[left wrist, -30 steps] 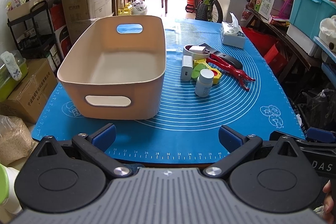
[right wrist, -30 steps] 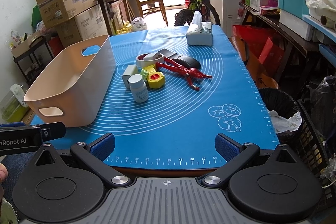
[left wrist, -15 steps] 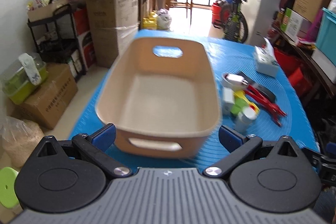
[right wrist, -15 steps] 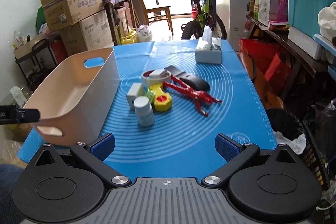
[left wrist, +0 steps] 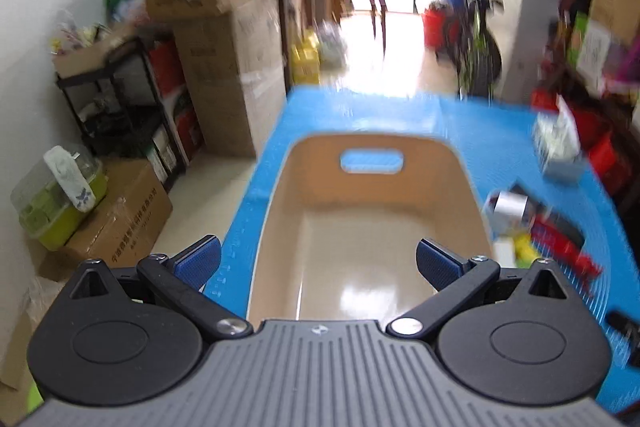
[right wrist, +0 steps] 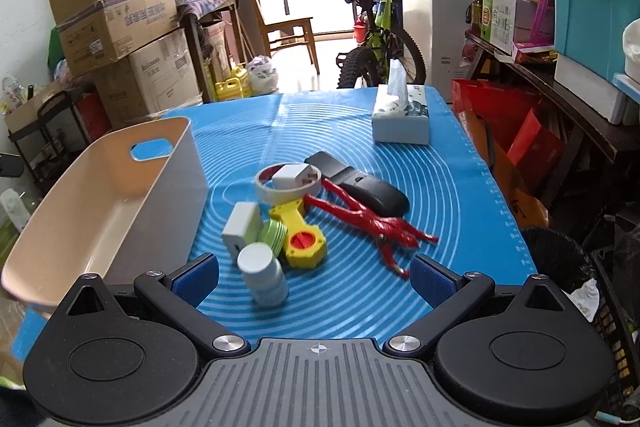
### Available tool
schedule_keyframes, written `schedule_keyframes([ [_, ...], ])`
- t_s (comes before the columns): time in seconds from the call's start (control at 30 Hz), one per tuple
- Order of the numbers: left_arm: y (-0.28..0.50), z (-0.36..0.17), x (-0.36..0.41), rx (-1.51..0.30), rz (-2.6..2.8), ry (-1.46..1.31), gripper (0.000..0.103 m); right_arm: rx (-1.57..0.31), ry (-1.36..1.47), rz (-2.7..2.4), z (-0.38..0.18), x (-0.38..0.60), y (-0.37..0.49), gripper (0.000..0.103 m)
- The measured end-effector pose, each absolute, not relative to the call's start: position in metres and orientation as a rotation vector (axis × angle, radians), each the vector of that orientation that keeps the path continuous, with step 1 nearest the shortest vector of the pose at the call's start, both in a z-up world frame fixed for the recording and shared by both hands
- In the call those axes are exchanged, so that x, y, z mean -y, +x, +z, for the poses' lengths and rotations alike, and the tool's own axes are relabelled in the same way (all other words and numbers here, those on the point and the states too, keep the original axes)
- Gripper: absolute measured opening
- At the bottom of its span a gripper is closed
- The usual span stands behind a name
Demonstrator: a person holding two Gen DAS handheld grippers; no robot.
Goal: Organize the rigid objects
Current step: 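Move the left tool to the basket rim while the right tool grasps the white pill bottle, then carry the pill bottle into the basket with the right tool and release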
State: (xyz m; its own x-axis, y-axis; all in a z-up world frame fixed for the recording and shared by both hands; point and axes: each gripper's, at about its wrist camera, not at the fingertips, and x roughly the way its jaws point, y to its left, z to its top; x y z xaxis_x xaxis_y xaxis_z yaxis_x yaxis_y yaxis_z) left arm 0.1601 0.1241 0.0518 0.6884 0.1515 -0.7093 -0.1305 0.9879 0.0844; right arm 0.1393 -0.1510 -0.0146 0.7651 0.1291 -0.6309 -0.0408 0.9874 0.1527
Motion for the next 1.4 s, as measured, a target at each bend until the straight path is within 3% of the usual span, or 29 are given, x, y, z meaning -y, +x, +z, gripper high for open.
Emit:
schedule_keyframes([
  [0.17,0.182,0.031,-0.149,-0.847,0.165,-0.008,0.101,-0.7,0.109,0.117,-0.026,0.138,0.158,0.1],
  [0.27,0.193,0.015,-0.163,-0.894,0.173,-0.025,0.088,-0.732,0.069,0.127,-0.038,0.126,0.171,0.1],
  [0.43,0.206,-0.008,-0.177,-0.968,0.183,0.023,0.087,-0.762,0.039,0.128,-0.056,0.112,0.191,0.1],
  [0.67,0.21,-0.027,-0.187,-1.051,0.118,0.023,0.073,-0.785,0.032,0.102,-0.079,0.097,0.212,0.099],
  [0.77,0.211,-0.031,-0.189,-1.087,0.114,0.024,0.071,-0.8,0.023,0.089,-0.085,0.091,0.217,0.092],
  [0.93,0.213,-0.039,-0.19,-1.141,0.063,-0.02,0.051,-0.832,-0.011,0.068,-0.094,0.081,0.22,0.079],
  [1.0,0.213,-0.04,-0.189,-1.154,0.068,-0.011,0.036,-0.842,-0.018,0.059,-0.096,0.078,0.221,0.075],
  [1.27,0.213,-0.042,-0.196,-1.174,0.075,-0.039,0.017,-0.85,-0.033,0.053,-0.099,0.066,0.223,0.063],
  [1.4,0.214,-0.042,-0.202,-1.176,0.093,-0.053,0.005,-0.858,-0.028,0.066,-0.099,0.065,0.224,0.045],
])
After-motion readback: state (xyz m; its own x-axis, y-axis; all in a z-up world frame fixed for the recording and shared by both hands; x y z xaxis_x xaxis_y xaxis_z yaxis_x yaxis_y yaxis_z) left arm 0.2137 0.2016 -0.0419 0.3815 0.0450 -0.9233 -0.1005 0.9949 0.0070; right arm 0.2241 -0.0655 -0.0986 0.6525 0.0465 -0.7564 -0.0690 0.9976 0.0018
